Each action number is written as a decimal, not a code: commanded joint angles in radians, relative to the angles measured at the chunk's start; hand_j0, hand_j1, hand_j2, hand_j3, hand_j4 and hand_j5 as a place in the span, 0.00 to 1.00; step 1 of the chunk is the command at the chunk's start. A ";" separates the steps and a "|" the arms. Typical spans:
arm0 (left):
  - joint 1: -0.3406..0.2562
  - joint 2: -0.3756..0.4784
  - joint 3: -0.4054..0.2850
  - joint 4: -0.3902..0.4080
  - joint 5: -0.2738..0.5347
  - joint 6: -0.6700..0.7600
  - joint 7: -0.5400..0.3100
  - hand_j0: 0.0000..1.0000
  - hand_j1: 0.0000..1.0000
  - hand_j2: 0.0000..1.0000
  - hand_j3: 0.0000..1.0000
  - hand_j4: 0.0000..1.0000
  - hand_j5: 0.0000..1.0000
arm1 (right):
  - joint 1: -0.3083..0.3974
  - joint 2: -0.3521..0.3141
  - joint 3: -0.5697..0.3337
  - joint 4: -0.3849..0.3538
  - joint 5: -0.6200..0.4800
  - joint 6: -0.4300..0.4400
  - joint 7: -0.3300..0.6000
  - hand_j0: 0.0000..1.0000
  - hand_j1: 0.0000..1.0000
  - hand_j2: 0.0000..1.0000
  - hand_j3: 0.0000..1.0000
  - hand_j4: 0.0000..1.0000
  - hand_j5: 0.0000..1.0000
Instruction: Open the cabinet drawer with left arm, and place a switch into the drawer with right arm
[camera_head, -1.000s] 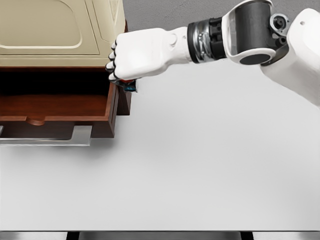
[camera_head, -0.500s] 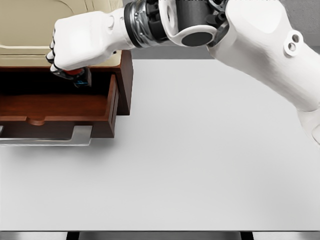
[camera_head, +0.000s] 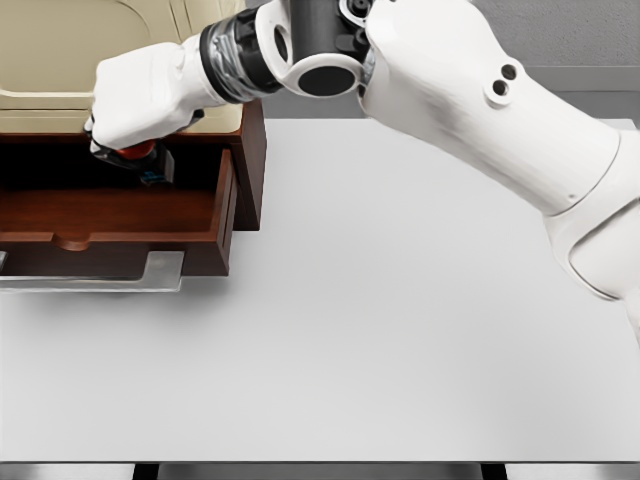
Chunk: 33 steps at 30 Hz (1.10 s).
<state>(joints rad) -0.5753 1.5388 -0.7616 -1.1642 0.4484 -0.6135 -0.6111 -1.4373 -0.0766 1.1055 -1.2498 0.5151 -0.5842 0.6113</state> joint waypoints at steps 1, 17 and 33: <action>0.000 0.001 0.001 -0.005 -0.005 0.003 0.000 1.00 1.00 1.00 1.00 1.00 1.00 | 0.000 0.012 0.002 0.036 0.002 0.001 0.000 0.42 0.42 0.42 0.42 0.42 0.42; 0.008 -0.043 -0.004 -0.230 -0.028 0.003 0.000 1.00 1.00 1.00 1.00 1.00 1.00 | -0.020 0.077 0.025 0.090 0.011 0.004 0.000 0.43 0.43 0.43 0.43 0.43 0.43; 0.008 0.099 -0.009 -0.239 -0.017 0.003 0.000 1.00 1.00 1.00 1.00 1.00 1.00 | -0.026 0.077 0.020 0.128 0.048 0.004 0.000 0.47 0.47 0.47 0.47 0.47 0.47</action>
<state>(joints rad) -0.5677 1.6005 -0.7704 -1.4013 0.4015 -0.6110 -0.6101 -1.4634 0.0005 1.1275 -1.1229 0.5622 -0.5829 0.6114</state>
